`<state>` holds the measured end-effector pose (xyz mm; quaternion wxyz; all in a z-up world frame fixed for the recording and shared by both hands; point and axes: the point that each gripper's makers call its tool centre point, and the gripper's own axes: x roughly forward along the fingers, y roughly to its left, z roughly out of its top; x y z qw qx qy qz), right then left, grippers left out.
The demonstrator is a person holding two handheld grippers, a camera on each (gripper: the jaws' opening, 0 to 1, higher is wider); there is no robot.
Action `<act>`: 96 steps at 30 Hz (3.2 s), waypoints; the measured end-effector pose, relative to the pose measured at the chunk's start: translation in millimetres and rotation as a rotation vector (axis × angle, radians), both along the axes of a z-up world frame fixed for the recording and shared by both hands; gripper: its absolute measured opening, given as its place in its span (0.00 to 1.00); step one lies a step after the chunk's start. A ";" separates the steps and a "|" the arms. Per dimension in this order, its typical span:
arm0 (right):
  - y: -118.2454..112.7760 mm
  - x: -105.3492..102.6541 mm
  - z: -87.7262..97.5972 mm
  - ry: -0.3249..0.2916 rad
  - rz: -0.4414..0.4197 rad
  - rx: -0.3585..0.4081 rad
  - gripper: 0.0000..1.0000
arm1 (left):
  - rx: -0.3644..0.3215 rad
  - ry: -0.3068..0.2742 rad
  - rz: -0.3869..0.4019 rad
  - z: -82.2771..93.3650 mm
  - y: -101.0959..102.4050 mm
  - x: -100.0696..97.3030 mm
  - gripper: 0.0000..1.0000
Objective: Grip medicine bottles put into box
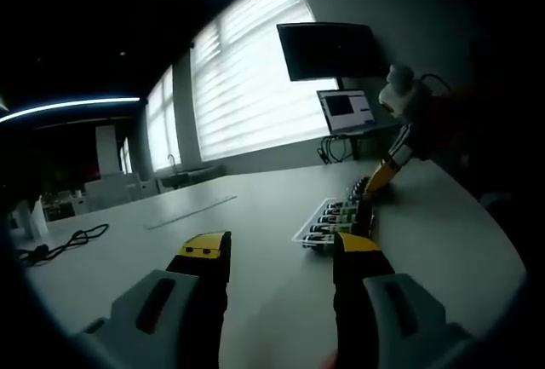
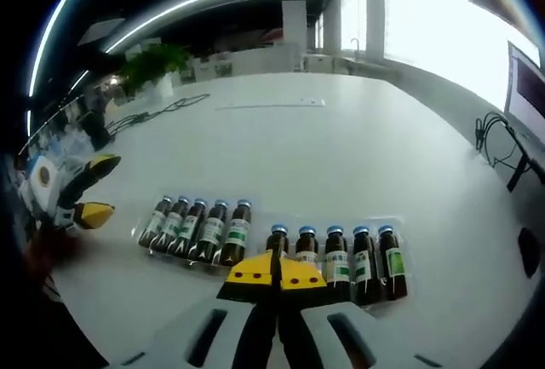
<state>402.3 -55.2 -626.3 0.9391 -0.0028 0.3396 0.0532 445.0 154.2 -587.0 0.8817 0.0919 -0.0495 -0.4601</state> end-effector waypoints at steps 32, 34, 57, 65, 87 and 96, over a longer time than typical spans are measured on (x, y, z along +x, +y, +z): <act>80.4 34.3 -5.4 -0.048 0.133 -0.070 0.21 | -0.044 0.007 0.002 7.4 2.7 -0.7 0.41; 82.0 30.6 -5.1 -0.043 0.123 -0.084 0.22 | -0.052 0.007 -0.002 8.6 2.5 -1.5 0.41; 69.6 16.4 29.7 -0.178 -0.002 0.088 0.19 | -0.068 0.009 -0.026 10.4 2.0 -5.4 0.41; 64.6 13.2 46.5 -0.302 0.079 0.184 0.17 | -0.066 0.020 0.013 11.1 5.8 -1.8 0.41; -6.0 -28.5 69.2 -0.547 0.318 0.269 0.33 | -0.085 0.044 0.095 54.7 31.3 -68.5 0.42; -34.0 -60.2 70.5 -0.546 0.364 0.198 0.49 | -0.178 0.082 0.086 69.0 57.7 -81.2 0.42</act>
